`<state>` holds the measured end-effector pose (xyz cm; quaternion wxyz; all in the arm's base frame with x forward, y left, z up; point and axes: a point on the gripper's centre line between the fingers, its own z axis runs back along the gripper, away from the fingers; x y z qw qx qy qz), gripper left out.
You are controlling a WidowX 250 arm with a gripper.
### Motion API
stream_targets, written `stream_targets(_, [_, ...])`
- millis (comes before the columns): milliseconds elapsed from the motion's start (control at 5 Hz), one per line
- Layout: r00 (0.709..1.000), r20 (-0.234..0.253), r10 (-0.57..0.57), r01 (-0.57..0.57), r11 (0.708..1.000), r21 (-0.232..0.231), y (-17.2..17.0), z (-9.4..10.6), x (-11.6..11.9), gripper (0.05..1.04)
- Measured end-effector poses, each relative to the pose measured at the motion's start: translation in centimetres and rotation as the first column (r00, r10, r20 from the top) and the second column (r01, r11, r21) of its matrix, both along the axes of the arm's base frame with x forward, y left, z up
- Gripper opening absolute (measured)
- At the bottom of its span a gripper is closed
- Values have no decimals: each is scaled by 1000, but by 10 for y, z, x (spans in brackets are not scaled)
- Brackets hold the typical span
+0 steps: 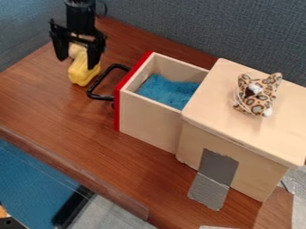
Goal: Move the yellow bell pepper in front of the drawer
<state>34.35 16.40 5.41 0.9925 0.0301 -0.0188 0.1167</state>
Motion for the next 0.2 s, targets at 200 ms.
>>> stream_targets(200, [1000,12,-22,23,999,-23,1,9,-2,1001])
